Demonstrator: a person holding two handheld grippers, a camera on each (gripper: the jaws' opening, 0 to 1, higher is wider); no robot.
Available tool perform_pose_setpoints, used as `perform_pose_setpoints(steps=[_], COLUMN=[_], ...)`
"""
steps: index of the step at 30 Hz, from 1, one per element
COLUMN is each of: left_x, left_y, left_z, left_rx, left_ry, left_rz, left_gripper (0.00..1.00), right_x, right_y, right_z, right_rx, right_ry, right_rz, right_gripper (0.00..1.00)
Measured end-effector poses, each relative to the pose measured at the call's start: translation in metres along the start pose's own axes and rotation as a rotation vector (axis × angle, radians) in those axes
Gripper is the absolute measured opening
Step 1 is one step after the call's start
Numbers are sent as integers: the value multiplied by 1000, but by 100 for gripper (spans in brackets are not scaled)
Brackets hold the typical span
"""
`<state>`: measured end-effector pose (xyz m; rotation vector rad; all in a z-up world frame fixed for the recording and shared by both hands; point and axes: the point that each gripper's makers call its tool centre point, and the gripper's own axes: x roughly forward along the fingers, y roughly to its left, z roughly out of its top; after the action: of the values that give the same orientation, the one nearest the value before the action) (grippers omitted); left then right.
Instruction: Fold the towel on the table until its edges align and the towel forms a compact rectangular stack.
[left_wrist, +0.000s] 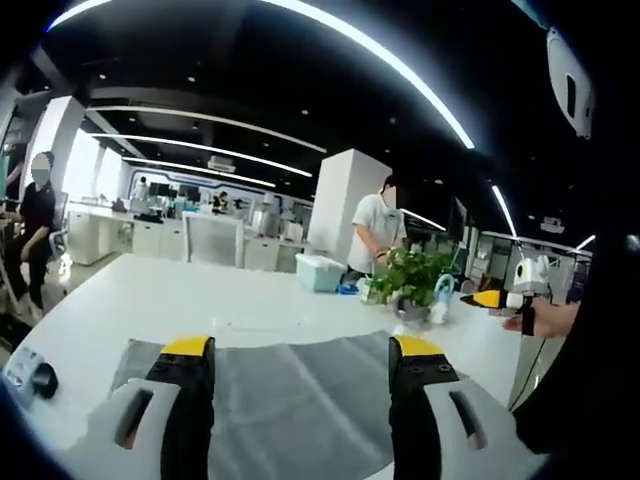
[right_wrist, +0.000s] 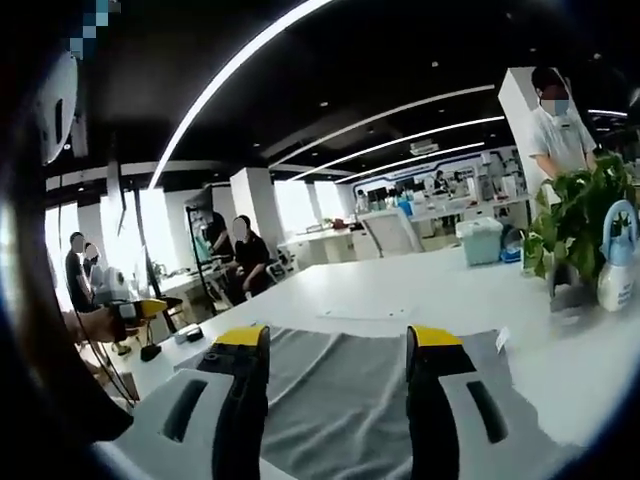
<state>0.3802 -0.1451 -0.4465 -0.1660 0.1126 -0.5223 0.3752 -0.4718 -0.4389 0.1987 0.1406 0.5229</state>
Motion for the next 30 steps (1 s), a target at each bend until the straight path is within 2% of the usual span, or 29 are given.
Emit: perform_pose_setpoints(steps=[4,7,11,15,20,27,30], left_x=[0,1,3,8,13,27,33], left_y=[-5,-8,-14,-20,-32,-53,-64], left_z=[-7,-14,-13,-19,-26,-36,-36], left_rx=[-10,-57,-33,-47,-18,-9,7], left_ry=[31,67,59,95,126,165,167], left_rz=[-23,-38,-58,-77,-106,-129,-134], left_gripper=[66,65,59,62,61,61,60], right_x=[4,5,7,7,5,-10,-19], right_y=[2,3,3,1,-4,-25,-36], right_z=[-4,-6,-8,-10,-15,-25,-22], right_rx=[11,8,6,1,-38,-113,-128], right_ry=[26,39,54,76,121,227,246], right_rz=[19,26,33,36,29,-10,-29], right_gripper=[54,53,51,48,46,44,44])
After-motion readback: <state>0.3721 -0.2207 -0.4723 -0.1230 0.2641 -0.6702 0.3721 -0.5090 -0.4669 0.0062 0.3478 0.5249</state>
